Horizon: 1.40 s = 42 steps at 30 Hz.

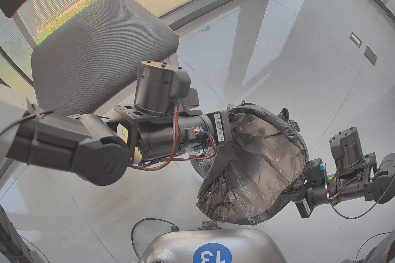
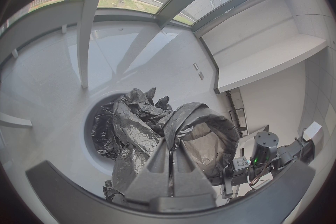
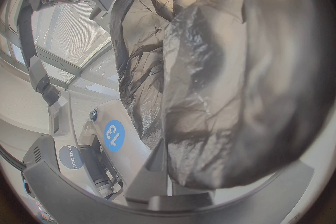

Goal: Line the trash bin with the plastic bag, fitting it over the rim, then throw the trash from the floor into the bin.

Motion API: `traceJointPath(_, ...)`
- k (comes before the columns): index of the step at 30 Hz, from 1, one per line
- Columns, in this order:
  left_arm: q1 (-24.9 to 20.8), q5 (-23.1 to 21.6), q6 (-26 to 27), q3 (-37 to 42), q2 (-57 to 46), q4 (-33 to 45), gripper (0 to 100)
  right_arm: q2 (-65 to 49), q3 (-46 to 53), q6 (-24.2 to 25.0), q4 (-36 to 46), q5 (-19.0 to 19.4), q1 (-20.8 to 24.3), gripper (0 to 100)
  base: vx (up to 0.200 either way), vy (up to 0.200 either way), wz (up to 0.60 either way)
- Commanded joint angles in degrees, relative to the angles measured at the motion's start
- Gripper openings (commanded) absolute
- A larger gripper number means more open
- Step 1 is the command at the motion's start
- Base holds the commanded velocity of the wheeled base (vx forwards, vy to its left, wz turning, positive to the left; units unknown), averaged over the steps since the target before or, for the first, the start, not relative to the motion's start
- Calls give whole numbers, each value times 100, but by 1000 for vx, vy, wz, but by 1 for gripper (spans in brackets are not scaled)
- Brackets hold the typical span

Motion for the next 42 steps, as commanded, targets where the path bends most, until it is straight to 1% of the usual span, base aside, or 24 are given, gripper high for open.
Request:
traceJointPath(1, 149, -28, -27, -90, 487, -7, 0, 512, -68, -17, -45, 13, -56, 0, 0, 0, 0)
traceJointPath(8, 342, -28, -18, -169, 883, 1, 0, 1180, -376, 1, -54, 22, -197, 0, 0, 0, 0)
traceJointPath(13, 641, -28, -18, -688, 1164, 19, 0, 1558, -912, -8, -63, 31, -487, 0, 0, 0, 0)
traceJointPath(14, 790, -28, -18, -907, 1243, 28, 0, 1672, -1158, -8, -72, 31, -619, 0, 0, 0, 0)
traceJointPath(16, 931, -28, -18, -1074, 1252, 36, 0, 1699, -1395, -8, -98, 31, -742, 0, 0, 0, 0)
traceJointPath(21, 1291, -19, -9, -1338, 1173, 195, 0, 1725, -1843, 10, -98, 31, -953, 0, 0, 0, 0)
traceJointPath(23, 1397, -10, 17, -1321, 1111, 239, 0, 1778, -1931, -17, -89, 31, -979, 0, 0, 0, 0)
traceJointPath(29, 1458, -10, 26, -1233, 1085, 274, 0, 2068, -2142, -69, -125, 13, -1058, 0, 0, 0, 0)
traceJointPath(32, 1432, -1, 26, -1241, 1103, 256, 0, 2217, -2362, 45, -212, 4, -1111, 0, 0, 0, 0)
traceJointPath(42, 1397, 34, -1, -1444, 1199, 239, 0, 2367, -2591, 115, -546, 4, -1164, 0, 0, 0, 0)
